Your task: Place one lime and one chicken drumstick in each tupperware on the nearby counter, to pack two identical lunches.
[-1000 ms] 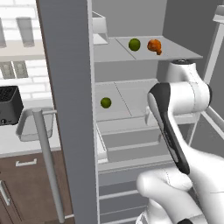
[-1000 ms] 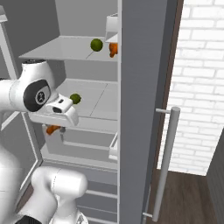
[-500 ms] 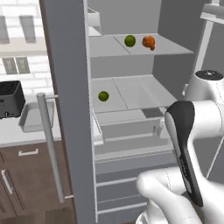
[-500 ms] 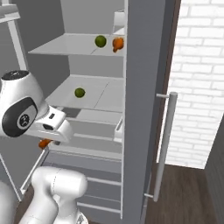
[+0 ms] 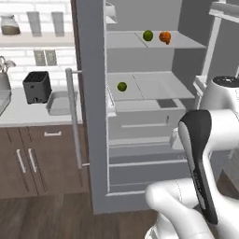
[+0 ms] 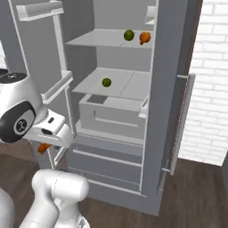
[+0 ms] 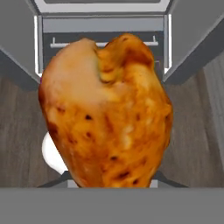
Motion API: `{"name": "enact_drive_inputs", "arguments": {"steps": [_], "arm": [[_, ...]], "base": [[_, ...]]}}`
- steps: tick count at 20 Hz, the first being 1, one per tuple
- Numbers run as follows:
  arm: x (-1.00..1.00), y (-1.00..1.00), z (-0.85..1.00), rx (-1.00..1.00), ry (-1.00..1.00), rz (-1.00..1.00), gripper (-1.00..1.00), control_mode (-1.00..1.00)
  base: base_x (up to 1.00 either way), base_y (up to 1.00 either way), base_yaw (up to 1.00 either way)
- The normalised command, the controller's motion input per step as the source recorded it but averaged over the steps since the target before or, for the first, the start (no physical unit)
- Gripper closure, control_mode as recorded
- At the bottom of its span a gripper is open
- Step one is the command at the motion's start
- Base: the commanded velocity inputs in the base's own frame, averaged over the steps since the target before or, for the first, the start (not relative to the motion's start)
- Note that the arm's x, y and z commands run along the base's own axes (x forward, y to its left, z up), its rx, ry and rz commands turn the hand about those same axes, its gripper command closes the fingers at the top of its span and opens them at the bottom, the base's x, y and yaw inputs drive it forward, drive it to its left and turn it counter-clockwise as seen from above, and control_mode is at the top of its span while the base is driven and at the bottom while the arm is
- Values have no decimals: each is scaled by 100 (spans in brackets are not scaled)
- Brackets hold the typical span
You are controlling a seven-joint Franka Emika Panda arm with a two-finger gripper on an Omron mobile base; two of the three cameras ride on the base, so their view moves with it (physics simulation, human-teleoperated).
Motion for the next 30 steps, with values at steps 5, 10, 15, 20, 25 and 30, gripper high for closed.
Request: {"name": "enact_drive_inputs", "arguments": {"steps": [5, 10, 15, 20, 25, 30], "arm": [[0, 0, 0, 0, 0, 0, 100, 100], [0, 0, 0, 0, 0, 0, 100, 100], [0, 0, 0, 0, 0, 0, 100, 100], [0, 0, 0, 0, 0, 0, 100, 100], [0, 0, 0, 0, 0, 0, 100, 100], [0, 0, 0, 0, 0, 0, 100, 100]], "base": [[-11, 100, 11], [-39, 100, 4], [-20, 100, 1], [-19, 93, 16], [0, 44, 80], [57, 37, 70]]}}
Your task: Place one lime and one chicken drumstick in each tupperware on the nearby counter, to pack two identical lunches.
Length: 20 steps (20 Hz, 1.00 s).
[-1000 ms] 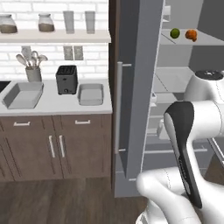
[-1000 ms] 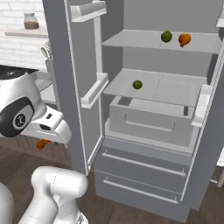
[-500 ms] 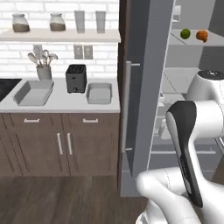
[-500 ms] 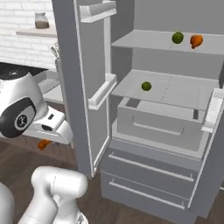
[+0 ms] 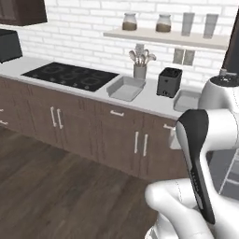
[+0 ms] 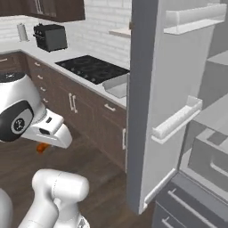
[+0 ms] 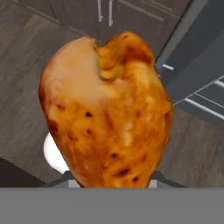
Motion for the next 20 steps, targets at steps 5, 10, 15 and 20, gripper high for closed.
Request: {"name": "enact_drive_inputs", "arguments": {"steps": [5, 10, 15, 20], "arm": [[0, 0, 0, 0, 0, 0, 100, 100], [0, 0, 0, 0, 0, 0, 100, 100], [0, 0, 0, 0, 0, 0, 100, 100], [0, 0, 0, 0, 0, 0, 100, 100]], "base": [[100, 27, 27], [100, 15, -8], [93, 46, -51], [56, 81, -61]]}}
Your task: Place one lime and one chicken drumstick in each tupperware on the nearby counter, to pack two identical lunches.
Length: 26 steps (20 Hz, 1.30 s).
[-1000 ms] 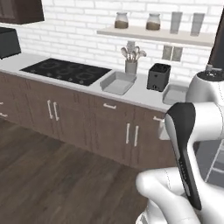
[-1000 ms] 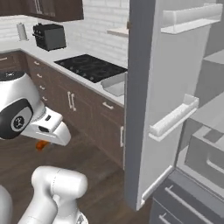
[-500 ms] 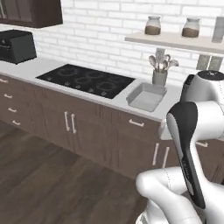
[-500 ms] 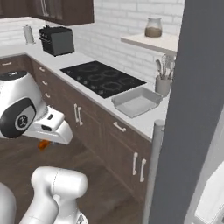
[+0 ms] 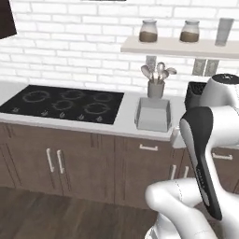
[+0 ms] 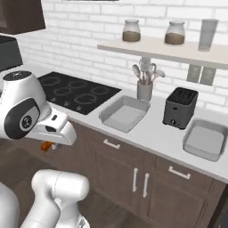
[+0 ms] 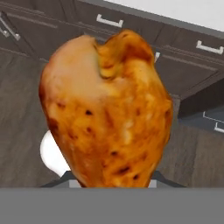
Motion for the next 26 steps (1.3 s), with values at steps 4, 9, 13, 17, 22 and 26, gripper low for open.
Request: {"name": "enact_drive_inputs", "arguments": {"steps": [4, 9, 13, 17, 22, 26], "arm": [[0, 0, 0, 0, 0, 0, 100, 100], [0, 0, 0, 0, 0, 0, 100, 100], [83, -1, 0, 0, 0, -41, 100, -100], [100, -3, 0, 0, 0, -25, 100, -100], [100, -24, -12, 0, 0, -17, 100, -100], [100, -35, -70, 0, 0, -4, 100, -100]], "base": [[59, 75, -55], [60, 28, -52], [0, 0, 0], [0, 0, 0], [0, 0, 0], [0, 0, 0]]}}
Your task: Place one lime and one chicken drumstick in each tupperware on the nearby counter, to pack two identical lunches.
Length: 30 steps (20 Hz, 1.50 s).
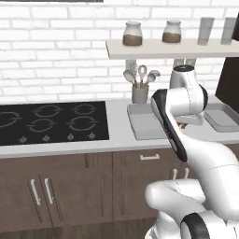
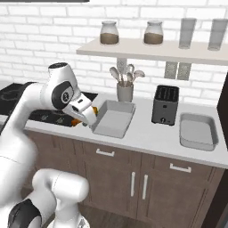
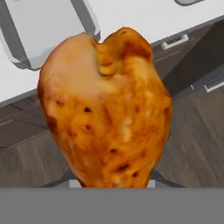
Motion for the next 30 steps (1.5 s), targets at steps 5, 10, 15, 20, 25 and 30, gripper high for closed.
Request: {"name": "enact_drive_inputs", "arguments": {"steps": [5, 10, 15, 20, 25, 30], "arm": [[100, -8, -91, 0, -2, 0, 100, -100], [100, -6, -40, 0, -7, 0, 100, -100], [98, -14, -7, 0, -2, 0, 100, -100], [100, -15, -26, 0, 0, 0, 100, -100], [86, -12, -68, 0, 0, 0, 100, -100], [67, -14, -49, 0, 0, 0, 100, -100]], "base": [[0, 0, 0], [0, 0, 0], [0, 0, 0], [0, 0, 0], [0, 0, 0], [0, 0, 0]]}}
